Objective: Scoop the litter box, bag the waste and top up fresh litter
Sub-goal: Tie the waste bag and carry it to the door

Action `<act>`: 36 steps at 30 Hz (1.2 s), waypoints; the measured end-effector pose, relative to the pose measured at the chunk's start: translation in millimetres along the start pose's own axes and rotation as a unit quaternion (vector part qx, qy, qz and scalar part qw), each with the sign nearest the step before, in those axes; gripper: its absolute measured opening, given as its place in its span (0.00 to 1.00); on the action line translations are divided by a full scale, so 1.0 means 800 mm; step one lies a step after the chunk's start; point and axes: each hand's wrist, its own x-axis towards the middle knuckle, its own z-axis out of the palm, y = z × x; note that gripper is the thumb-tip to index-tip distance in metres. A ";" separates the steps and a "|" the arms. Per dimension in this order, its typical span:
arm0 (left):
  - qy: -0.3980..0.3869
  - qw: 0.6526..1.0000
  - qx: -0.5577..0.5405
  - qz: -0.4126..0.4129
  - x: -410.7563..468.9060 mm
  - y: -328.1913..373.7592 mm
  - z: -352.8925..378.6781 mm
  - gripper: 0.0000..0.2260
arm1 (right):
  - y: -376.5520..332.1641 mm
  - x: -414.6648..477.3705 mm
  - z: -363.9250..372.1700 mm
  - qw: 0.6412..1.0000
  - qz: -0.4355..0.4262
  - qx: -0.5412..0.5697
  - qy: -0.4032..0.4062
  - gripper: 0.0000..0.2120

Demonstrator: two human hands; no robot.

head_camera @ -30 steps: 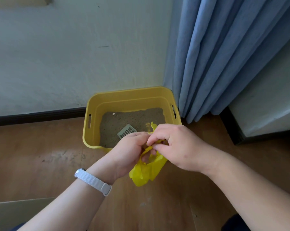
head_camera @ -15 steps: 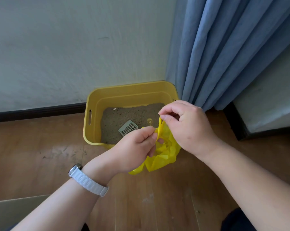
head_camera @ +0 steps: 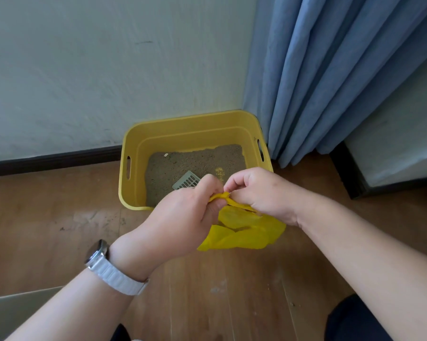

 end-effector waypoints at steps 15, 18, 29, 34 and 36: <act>0.005 0.916 -0.312 -0.252 0.015 0.012 0.005 0.10 | 0.006 0.006 -0.007 0.997 -0.002 0.011 0.081 0.10; 0.032 0.865 -0.405 -0.295 0.018 0.010 0.005 0.10 | 0.000 -0.002 -0.008 0.961 -0.115 -0.127 0.216 0.07; 0.070 0.800 -0.515 -0.300 0.019 0.012 0.004 0.06 | 0.009 -0.010 0.009 0.953 -0.176 -0.214 0.123 0.03; 0.071 0.912 -0.330 -0.233 0.014 0.007 0.001 0.09 | 0.011 -0.007 0.000 0.950 -0.164 -0.204 0.168 0.06; 0.093 0.949 -0.213 -0.210 0.014 0.004 -0.002 0.09 | 0.008 -0.007 -0.002 0.968 -0.150 -0.136 0.151 0.09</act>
